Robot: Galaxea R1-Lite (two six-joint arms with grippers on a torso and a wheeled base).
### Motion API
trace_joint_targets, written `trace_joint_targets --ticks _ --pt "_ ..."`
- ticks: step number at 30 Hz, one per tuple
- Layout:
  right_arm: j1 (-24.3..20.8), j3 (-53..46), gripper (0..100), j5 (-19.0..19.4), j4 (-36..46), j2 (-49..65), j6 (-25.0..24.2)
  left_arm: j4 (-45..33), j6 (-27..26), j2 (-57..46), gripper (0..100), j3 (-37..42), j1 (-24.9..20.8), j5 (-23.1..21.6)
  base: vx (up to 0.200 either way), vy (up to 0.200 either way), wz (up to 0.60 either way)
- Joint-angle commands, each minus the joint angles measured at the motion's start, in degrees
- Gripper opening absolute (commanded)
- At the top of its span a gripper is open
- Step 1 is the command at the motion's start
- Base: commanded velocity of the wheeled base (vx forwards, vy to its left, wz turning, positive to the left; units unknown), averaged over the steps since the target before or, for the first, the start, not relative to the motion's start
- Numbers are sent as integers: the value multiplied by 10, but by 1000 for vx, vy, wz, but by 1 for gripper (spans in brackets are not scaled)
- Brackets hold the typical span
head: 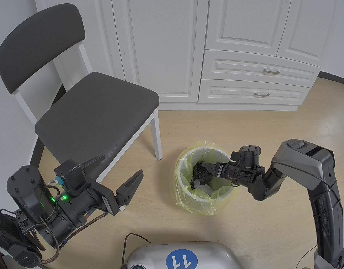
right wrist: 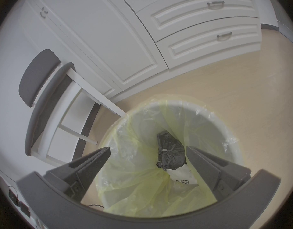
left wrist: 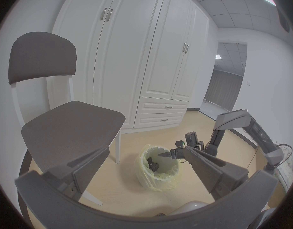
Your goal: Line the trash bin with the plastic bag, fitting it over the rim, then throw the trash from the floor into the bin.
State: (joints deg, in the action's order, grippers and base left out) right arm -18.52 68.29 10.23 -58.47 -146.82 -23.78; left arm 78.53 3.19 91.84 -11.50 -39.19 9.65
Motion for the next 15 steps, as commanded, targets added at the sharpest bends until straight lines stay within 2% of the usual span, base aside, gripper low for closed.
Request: trace_joint_targets --ticks 1,3,7,10,12,15 --pt "-1 -45 100 7 20 83 29 0 0 0 100 0 0 0 0 0 0" --pt "3 -63 100 8 47 116 59 0 0 0 100 0 0 0 0 0 0" --pt "19 -113 100 1 170 225 162 0 -6 -2 100 5 0 3 0 0 0" --pt "39 -165 100 1 246 319 230 0 -54 -15 100 19 -2 5 0 0 0" --pt "44 -179 100 -1 251 336 239 0 -61 -22 100 23 -4 5 0 0 0" --pt "74 -272 100 -32 227 429 254 -1 -73 -51 100 28 -8 6 0 0 0"
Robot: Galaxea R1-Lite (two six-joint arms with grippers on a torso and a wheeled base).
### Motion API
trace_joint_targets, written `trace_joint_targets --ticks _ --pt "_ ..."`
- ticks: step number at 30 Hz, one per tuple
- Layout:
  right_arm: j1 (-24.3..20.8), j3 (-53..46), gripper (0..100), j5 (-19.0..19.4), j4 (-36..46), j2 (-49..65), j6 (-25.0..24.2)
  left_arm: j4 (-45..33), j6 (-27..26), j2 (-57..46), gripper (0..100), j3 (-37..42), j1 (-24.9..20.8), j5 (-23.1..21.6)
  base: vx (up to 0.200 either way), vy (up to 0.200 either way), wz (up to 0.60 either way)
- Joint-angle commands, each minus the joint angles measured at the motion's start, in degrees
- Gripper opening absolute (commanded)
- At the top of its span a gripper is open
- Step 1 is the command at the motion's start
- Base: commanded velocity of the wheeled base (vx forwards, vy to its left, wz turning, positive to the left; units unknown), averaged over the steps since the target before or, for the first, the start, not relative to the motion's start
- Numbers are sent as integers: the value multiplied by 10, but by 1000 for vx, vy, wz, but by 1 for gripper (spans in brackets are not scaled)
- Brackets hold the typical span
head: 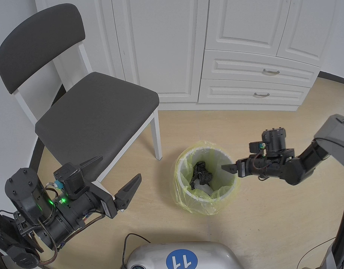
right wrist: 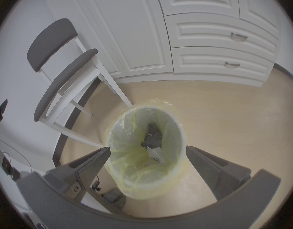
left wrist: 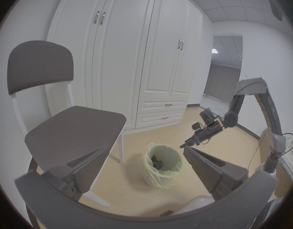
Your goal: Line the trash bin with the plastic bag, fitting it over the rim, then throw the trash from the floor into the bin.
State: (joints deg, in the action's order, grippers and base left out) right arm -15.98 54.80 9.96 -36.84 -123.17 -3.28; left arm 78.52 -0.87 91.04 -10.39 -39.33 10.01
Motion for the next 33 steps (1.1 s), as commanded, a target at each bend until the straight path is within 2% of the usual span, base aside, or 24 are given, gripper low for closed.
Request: trace_joint_targets --ticks 1,5,6,8,12,20,33 --pt "54 -153 100 -33 1 206 49 -3 -33 -47 100 16 -6 3 0 0 0" --pt "75 -211 100 -34 -44 240 48 -3 -34 -56 100 15 -2 3 0 0 0" --pt "90 -268 100 -33 -111 263 44 -3 -41 -70 100 15 0 3 0 0 0" --pt "94 -311 100 -35 -168 277 42 -6 -53 -83 100 17 1 3 0 0 0" --pt "99 -376 100 -41 -234 302 48 -7 -70 -100 100 17 6 4 0 0 0" --pt "100 -403 100 -84 -242 384 49 -8 -74 -118 100 25 31 3 0 0 0" --pt "104 -399 100 -84 -247 456 43 -9 -74 -141 100 12 57 11 0 0 0"
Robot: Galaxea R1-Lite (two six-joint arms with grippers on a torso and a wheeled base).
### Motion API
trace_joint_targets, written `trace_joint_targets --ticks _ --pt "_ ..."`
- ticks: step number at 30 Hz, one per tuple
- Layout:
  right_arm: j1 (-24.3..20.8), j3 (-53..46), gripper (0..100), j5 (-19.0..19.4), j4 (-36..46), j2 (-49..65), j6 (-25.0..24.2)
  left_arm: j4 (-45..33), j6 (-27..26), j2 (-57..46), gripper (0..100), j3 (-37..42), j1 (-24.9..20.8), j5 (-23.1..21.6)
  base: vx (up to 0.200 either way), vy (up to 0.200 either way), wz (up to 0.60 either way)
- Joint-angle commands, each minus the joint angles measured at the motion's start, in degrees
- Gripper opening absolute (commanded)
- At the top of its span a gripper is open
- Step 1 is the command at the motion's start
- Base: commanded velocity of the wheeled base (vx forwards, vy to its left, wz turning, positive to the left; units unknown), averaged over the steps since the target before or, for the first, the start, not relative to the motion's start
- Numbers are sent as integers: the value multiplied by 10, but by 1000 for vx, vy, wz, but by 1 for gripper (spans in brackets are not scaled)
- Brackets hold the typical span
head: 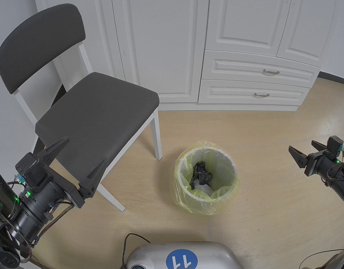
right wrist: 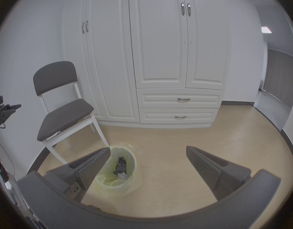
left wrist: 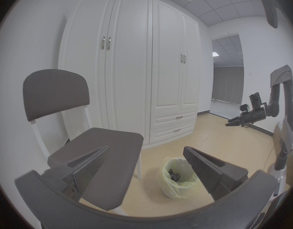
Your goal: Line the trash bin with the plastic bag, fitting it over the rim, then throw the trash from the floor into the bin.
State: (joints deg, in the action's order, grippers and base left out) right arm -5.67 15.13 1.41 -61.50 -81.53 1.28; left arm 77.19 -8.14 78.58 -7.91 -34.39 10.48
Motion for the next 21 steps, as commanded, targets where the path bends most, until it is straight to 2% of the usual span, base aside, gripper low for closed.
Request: trace_joint_targets --ticks 1,5,7,13,21 --pt "0 -5 100 1 0 51 -4 4 -7 -19 100 -21 11 10 0 0 0" --pt "2 -8 100 -6 1 95 -22 4 -38 -35 100 -38 29 14 0 0 0" --pt "7 -2 100 -8 0 110 -37 4 -39 -44 100 -43 29 14 0 0 0" --pt "43 27 100 -12 2 154 -41 4 -38 -79 100 -53 28 10 0 0 0" --pt "44 39 100 -13 6 226 -41 5 -37 -115 100 -58 29 7 0 0 0"
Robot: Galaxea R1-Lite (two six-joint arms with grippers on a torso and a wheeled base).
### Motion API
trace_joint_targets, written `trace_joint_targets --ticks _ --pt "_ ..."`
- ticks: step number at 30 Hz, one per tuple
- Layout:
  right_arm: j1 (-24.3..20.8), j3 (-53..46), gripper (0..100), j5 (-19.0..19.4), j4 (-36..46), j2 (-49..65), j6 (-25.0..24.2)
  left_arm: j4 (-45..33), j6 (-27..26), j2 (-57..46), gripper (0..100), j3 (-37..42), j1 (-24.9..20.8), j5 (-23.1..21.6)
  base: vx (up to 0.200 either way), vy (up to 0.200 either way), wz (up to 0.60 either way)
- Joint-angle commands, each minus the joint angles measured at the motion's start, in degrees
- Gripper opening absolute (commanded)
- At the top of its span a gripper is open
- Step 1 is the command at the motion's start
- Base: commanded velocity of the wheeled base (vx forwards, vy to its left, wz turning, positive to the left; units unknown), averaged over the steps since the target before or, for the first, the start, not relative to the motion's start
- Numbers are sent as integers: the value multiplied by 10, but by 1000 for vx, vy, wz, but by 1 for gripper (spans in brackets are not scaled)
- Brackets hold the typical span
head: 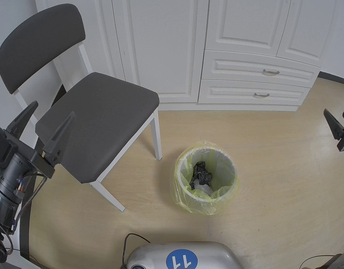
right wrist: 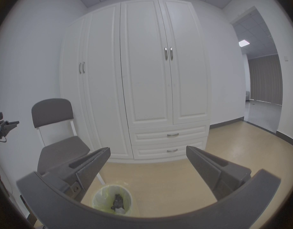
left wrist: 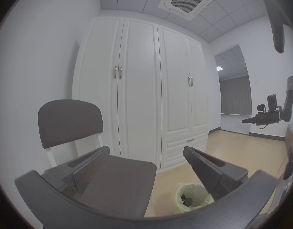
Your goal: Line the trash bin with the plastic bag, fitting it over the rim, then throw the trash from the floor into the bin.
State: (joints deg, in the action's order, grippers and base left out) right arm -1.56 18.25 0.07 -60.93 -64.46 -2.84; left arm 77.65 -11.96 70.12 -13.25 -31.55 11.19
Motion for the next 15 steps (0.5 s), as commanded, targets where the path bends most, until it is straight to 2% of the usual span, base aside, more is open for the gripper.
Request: trace_joint_targets --ticks 1,12,15 --pt "3 9 100 0 0 60 0 0 1 -33 100 -5 1 -1 0 0 0" --pt "21 80 100 0 13 102 1 -1 -3 -62 100 -44 10 1 0 0 0" --pt "20 113 100 1 66 138 1 -3 -3 -68 100 -57 13 1 0 0 0"
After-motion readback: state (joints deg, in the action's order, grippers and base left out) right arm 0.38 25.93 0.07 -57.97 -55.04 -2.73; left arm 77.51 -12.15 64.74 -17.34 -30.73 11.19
